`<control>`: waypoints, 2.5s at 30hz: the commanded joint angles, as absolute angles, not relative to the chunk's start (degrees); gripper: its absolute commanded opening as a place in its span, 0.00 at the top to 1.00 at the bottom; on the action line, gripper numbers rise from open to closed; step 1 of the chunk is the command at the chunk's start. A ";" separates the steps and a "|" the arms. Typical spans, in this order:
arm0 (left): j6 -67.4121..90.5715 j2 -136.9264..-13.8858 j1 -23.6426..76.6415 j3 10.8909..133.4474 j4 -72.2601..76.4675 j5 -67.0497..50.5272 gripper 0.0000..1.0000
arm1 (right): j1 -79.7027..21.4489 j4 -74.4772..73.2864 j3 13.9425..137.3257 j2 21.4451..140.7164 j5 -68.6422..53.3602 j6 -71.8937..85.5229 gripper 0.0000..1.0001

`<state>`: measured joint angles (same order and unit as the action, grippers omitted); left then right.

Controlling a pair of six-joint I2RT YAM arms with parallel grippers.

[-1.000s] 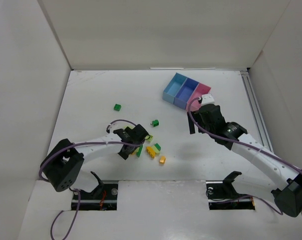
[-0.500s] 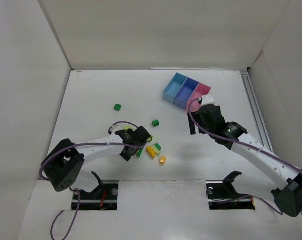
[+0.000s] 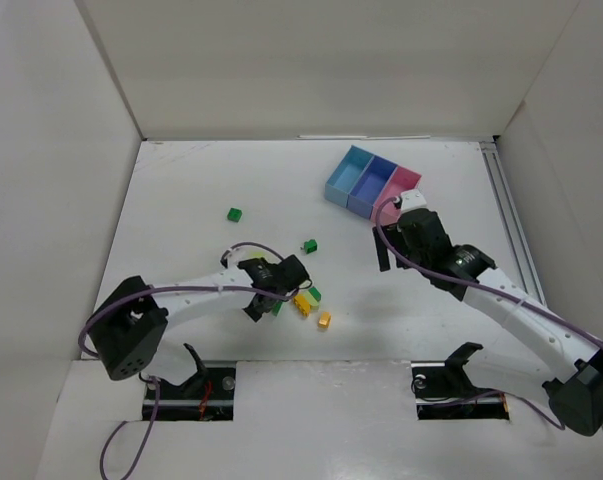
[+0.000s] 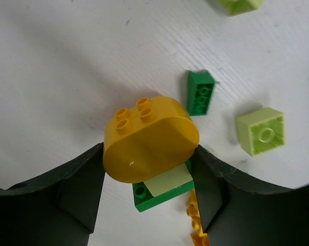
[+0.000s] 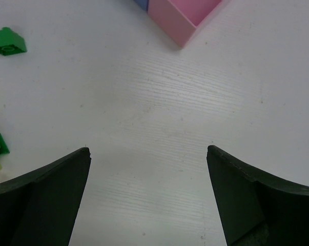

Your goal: Sort the legos into containers by color

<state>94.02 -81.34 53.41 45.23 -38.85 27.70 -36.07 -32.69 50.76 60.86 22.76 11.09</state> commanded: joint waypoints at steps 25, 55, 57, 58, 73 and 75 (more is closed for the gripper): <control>65.21 -58.36 58.45 55.81 -4.41 44.13 0.48 | -40.17 26.07 39.02 55.19 -25.74 11.86 0.12; 63.54 -56.78 59.50 51.42 4.66 42.89 0.55 | -41.92 31.38 49.57 67.15 -18.72 21.09 0.39; 63.54 -56.78 59.50 51.42 4.66 43.41 0.55 | -41.92 31.38 49.57 67.15 -19.34 21.09 0.44; 63.54 -56.78 59.50 51.42 4.66 43.42 0.55 | -41.92 31.38 49.57 67.15 -19.34 21.09 0.46; 64.15 -54.59 59.50 50.19 3.52 45.62 0.55 | -40.87 31.38 47.38 66.98 -23.46 21.71 1.00; 64.68 -54.58 59.50 50.19 2.03 47.01 0.55 | -39.64 30.85 46.15 65.57 -24.60 21.71 1.00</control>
